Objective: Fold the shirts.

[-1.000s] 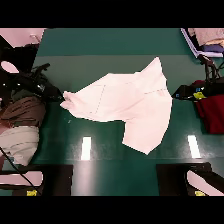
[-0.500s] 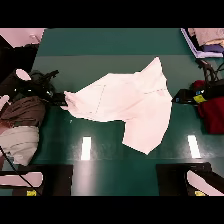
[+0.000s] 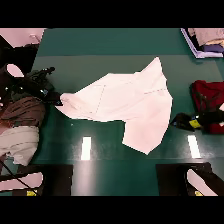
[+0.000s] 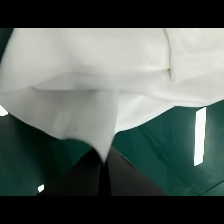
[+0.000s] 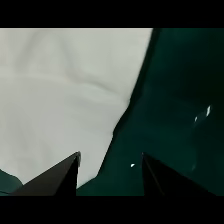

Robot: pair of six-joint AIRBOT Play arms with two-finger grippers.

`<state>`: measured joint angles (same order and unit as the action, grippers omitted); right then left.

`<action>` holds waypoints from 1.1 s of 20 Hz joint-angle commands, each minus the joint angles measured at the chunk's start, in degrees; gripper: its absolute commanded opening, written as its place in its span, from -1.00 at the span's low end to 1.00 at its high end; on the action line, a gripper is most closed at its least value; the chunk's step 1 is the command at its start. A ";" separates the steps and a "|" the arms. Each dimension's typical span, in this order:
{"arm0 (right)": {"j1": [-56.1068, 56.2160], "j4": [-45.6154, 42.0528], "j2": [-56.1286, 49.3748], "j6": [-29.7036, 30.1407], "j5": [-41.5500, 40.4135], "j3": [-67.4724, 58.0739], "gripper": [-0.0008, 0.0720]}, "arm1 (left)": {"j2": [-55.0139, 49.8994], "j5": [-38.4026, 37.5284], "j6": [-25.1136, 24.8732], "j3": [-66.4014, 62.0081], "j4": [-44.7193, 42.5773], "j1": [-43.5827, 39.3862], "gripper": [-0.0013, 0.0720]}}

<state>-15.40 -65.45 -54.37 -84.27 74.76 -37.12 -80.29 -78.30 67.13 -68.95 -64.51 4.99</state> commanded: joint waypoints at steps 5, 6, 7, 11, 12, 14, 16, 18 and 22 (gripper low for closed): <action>0.11 10.43 -8.11 5.49 -11.21 6.27 0.26 | 0.83 -0.35 -0.02 -0.09 3.98 -0.02 -0.91; 1.01 10.43 -9.14 5.49 -11.78 5.22 0.19 | 0.83 -0.76 -0.02 -0.09 4.00 -0.02 -0.91; 1.99 10.43 -10.10 5.49 -11.80 4.02 -0.06 | 0.83 -1.20 -0.04 -0.09 4.00 -0.02 -0.90; 5.27 10.29 -12.11 5.57 -11.76 0.39 -0.93 | 0.83 -2.47 -0.04 -0.09 4.07 -0.02 -0.91; 5.77 10.32 -11.74 5.64 -11.72 -0.55 -0.93 | 0.90 -2.32 0.20 -0.15 4.17 0.00 -0.91; 5.88 10.43 -9.16 5.64 -11.13 -4.42 -0.93 | 1.92 -0.85 3.87 -1.57 4.44 0.98 -0.91; 5.03 10.45 -4.66 5.62 -11.34 -11.43 -0.93 | 3.89 0.96 6.16 -5.97 8.20 3.87 -0.91; 2.99 10.43 -0.11 5.14 -12.61 -20.92 -0.93 | 7.50 4.31 6.58 -12.04 15.26 7.82 -0.91; -1.95 10.40 4.74 4.63 -14.84 -42.49 -0.93 | 16.37 14.53 7.63 -26.38 21.14 11.47 -0.91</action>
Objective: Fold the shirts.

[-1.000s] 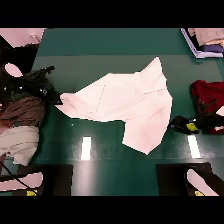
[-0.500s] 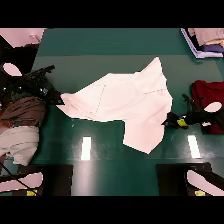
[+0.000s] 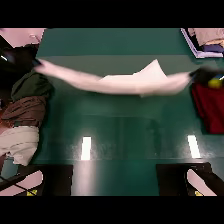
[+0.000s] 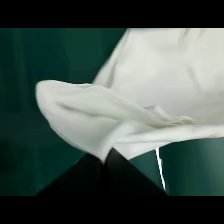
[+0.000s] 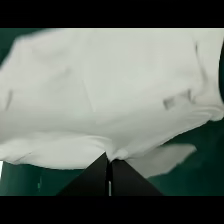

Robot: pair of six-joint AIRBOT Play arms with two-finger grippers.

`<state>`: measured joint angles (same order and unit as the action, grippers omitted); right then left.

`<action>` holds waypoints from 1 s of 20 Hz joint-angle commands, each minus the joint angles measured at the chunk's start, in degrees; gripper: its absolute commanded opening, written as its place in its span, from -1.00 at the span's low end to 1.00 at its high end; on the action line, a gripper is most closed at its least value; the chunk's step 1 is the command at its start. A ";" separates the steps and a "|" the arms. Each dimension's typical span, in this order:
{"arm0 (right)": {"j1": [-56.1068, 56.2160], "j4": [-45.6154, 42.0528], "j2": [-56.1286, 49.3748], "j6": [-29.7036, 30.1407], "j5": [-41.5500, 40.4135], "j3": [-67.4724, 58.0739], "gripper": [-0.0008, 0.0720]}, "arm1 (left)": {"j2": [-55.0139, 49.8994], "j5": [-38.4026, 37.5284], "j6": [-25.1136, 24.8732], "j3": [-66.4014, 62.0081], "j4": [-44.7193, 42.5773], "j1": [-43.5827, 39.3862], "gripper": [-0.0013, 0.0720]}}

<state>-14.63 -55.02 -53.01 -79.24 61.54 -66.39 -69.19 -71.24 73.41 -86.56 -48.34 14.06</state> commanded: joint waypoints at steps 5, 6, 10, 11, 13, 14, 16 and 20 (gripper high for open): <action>-6.67 -0.17 6.08 -0.37 -1.51 -35.06 -0.93 | 13.70 11.17 1.20 -25.22 4.61 2.40 -0.91; -7.67 -0.26 6.78 -0.37 -1.55 -38.03 -0.93 | 15.06 11.17 1.20 -28.28 4.61 2.40 -0.91; -14.71 -0.61 8.76 -0.37 0.63 -47.63 -0.94 | 19.43 12.00 1.20 -34.27 4.61 2.40 -0.91; -16.92 -0.57 8.33 -0.37 2.36 -50.16 -0.93 | 20.48 11.72 1.22 -34.25 4.81 2.38 -0.91; -20.55 -0.39 7.93 -0.39 4.98 -53.57 -0.94 | 21.22 9.68 1.53 -34.27 5.55 2.38 -0.91; -21.79 -0.46 7.50 -0.39 6.40 -54.51 -0.94 | 21.27 7.76 1.64 -34.25 5.46 2.40 -0.91; -22.93 -0.31 6.25 -1.31 9.20 -54.07 -0.94 | 21.27 3.85 2.62 -31.30 5.01 2.38 -0.91; -22.75 1.53 0.66 -3.10 18.62 -45.79 -0.94 | 20.72 -1.64 4.31 -14.78 4.26 2.38 -0.91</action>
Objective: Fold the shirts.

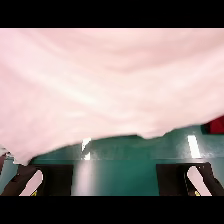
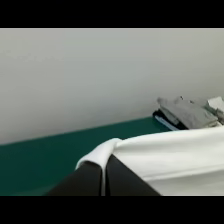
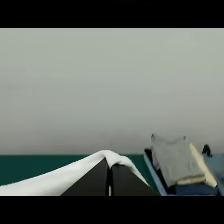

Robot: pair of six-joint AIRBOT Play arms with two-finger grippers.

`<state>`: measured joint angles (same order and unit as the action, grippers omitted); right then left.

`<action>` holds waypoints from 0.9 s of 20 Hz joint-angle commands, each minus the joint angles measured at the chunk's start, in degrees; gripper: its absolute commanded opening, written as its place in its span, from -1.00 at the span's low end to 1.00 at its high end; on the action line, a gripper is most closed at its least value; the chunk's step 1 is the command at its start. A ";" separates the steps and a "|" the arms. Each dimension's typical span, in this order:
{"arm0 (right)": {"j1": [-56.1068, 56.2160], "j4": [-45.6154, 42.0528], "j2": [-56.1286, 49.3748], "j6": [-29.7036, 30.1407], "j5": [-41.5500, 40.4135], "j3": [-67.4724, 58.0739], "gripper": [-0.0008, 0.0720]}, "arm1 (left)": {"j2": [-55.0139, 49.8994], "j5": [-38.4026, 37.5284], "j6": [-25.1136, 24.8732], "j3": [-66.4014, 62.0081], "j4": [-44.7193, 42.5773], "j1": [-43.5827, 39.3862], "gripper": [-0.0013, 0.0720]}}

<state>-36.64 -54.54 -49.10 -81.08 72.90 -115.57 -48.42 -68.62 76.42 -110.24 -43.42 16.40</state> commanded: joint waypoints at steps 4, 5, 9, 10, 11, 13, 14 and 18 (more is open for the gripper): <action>7.34 -2.54 -14.91 -3.06 16.28 11.98 -0.94 | -0.09 0.63 1.18 33.68 -2.97 0.04 -0.91; 10.58 -5.25 -17.86 -3.63 17.33 13.88 -0.94 | -0.11 3.61 1.14 39.69 -3.13 0.04 -0.91; 22.71 -16.41 -29.70 -5.11 14.38 19.98 -0.94 | -7.50 10.82 -1.99 49.75 -3.37 -0.37 -0.91; 24.59 -17.59 -31.85 -5.29 11.67 20.72 -0.94 | -10.64 12.66 -2.75 49.55 -2.86 -0.37 -0.91; 26.03 -17.99 -33.83 -5.53 8.28 21.05 -0.94 | -14.14 15.43 -4.42 48.98 -1.88 -0.37 -0.91; 27.96 -18.21 -37.35 -6.93 0.39 20.98 -0.94 | -21.46 19.74 -8.98 46.05 1.20 -0.37 -0.91; 28.37 -18.21 -38.64 -7.65 -3.61 21.00 -0.94 | -24.87 20.48 -11.74 44.04 3.30 -0.37 -0.91; 28.44 -18.03 -41.48 -7.54 -15.23 21.03 -0.94 | -36.98 22.84 -15.39 33.38 6.34 -2.38 -0.91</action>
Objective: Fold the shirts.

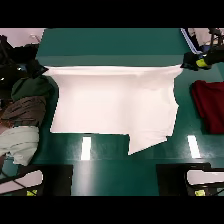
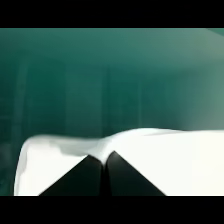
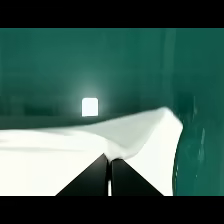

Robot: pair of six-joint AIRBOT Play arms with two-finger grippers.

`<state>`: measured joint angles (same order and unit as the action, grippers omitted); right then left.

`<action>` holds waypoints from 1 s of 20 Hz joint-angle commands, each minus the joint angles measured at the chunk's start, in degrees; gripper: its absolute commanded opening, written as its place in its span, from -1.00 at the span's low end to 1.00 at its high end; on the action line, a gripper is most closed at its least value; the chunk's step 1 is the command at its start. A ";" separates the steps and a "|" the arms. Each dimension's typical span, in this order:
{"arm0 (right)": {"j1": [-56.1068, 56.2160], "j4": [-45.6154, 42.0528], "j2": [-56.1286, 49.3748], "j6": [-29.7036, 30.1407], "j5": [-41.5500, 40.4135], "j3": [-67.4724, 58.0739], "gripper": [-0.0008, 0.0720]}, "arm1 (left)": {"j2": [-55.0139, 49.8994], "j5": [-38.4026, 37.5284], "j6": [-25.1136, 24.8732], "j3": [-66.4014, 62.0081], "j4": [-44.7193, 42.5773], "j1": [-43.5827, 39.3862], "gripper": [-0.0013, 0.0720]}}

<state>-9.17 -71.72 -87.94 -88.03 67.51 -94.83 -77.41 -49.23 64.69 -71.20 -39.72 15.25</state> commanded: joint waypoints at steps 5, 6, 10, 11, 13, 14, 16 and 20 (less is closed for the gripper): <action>0.96 -1.11 -4.68 2.82 -13.14 0.31 -0.94 | -16.72 8.13 -5.09 -14.93 0.50 -6.34 -0.91; 0.98 -2.03 -4.98 3.30 -11.93 0.31 -0.94 | -17.35 8.09 -4.90 -15.21 -0.76 -6.32 -0.91; 1.70 -4.76 -5.18 4.98 -3.13 0.31 -0.94 | -17.53 3.37 -4.46 -15.15 -11.06 -6.25 -0.91; 2.54 -7.32 -5.16 4.98 -0.15 0.81 -0.94 | -17.53 1.11 -4.48 -14.93 -13.29 -6.29 -0.91; 4.37 -11.67 -4.00 4.92 1.68 4.72 -0.94 | -17.53 -2.21 -4.48 -13.81 -16.98 -6.27 -0.91; 5.18 -12.68 -3.34 4.50 1.49 7.32 -0.94 | -17.53 -3.02 -4.48 -12.76 -18.71 -6.27 -0.91; 5.84 -12.90 -1.60 4.46 -0.31 13.20 -0.94 | -17.53 -3.43 -4.50 -10.67 -20.31 -6.27 -0.91; 5.84 -12.22 1.86 1.95 -5.42 21.88 -0.93 | -17.53 -4.04 -4.44 -9.22 -20.48 -6.27 -0.91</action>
<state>-3.70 -83.40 -88.18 -84.79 64.69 -78.54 -94.89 -51.86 60.20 -81.43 -58.30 9.02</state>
